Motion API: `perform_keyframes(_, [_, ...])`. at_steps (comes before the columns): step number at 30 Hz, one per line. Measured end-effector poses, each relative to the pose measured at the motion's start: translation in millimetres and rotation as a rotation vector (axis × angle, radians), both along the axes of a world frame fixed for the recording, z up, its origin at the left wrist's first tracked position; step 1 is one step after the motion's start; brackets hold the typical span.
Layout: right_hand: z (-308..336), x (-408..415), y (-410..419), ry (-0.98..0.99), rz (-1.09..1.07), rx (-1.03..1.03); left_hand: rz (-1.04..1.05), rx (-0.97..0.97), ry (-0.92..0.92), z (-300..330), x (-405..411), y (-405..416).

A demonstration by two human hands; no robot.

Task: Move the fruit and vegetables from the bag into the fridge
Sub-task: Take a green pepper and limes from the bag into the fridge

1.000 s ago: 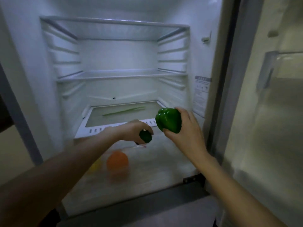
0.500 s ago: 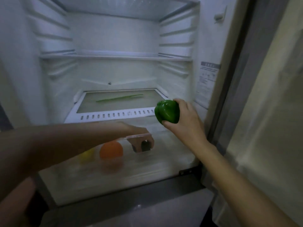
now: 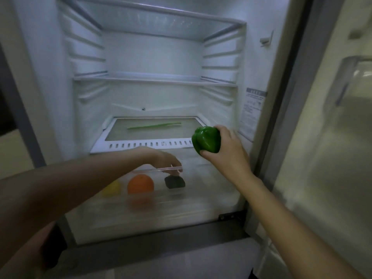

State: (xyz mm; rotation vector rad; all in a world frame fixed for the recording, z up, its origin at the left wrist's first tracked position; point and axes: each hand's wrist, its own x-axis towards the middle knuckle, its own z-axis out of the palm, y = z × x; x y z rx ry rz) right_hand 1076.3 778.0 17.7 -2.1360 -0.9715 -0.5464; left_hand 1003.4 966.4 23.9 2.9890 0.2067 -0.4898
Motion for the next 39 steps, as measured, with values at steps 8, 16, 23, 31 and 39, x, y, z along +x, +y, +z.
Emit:
perform_keyframes(8, [14,3,26,-0.059,0.042,-0.005,0.101,0.223,-0.463,14,-38,0])
perform_keyframes(16, [28,9,85,-0.156,0.108,-0.149,0.367,0.453,-0.829,-23,-113,-12])
perform_keyframes(23, [31,20,142,-0.146,0.143,-0.348,0.4,0.477,-0.821,-62,-148,-11])
perform_keyframes(31, [29,43,195,-0.091,0.226,-0.343,0.368,0.463,-0.87,-80,-147,-6])
perform_keyframes(39, [29,61,212,0.059,0.238,-0.377,0.362,0.486,-0.953,-90,-142,-2])
